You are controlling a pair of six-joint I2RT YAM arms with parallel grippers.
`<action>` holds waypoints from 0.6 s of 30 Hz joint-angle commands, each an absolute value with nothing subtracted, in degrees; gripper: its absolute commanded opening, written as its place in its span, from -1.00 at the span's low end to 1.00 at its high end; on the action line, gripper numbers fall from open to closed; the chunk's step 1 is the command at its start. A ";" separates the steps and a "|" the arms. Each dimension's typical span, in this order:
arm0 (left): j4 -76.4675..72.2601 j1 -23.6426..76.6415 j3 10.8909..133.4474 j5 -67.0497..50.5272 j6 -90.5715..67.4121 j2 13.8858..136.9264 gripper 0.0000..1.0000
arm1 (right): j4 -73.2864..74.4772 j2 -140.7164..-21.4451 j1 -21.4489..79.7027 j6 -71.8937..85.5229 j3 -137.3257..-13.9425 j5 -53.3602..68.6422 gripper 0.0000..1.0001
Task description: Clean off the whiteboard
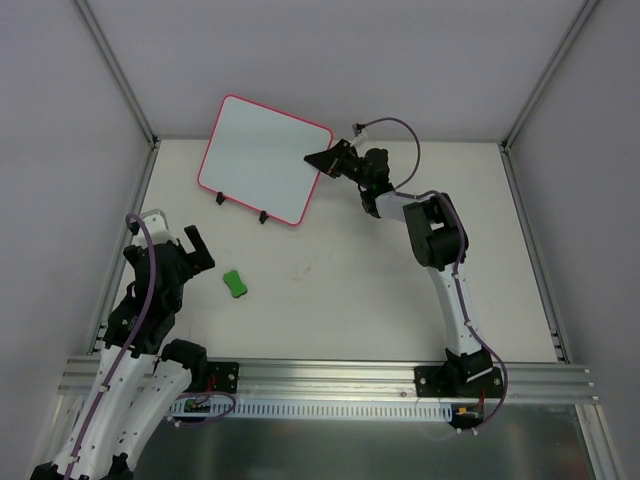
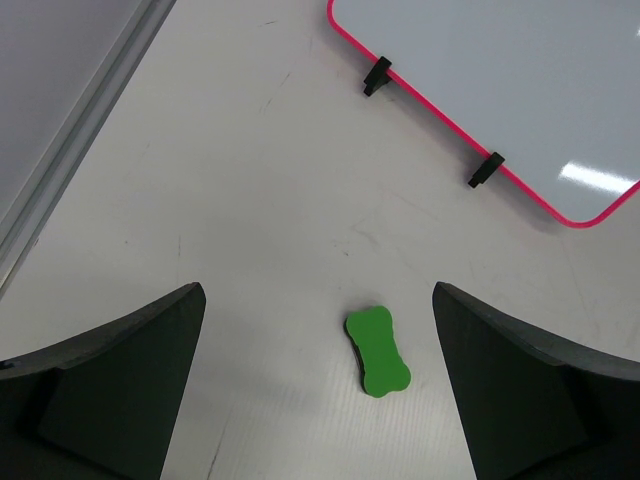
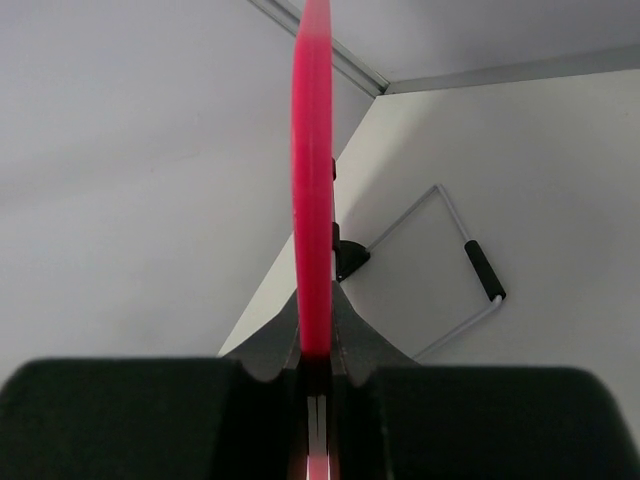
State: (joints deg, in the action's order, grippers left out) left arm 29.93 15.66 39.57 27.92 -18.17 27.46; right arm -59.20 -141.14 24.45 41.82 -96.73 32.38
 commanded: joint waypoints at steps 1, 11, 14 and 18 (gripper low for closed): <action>29.53 15.38 39.11 27.86 -17.58 27.25 0.97 | -67.68 -139.14 25.58 44.05 -97.65 36.47 -0.99; 29.53 15.38 39.20 27.60 -17.40 27.42 0.98 | -67.32 -139.22 25.58 40.87 -96.42 40.96 -0.99; 29.53 15.38 39.20 27.60 -17.31 27.33 0.98 | -67.50 -138.69 25.58 40.17 -94.75 41.13 -0.87; 29.53 15.38 39.20 27.51 -17.31 27.33 0.98 | -67.50 -137.81 25.49 39.29 -93.61 41.40 -0.69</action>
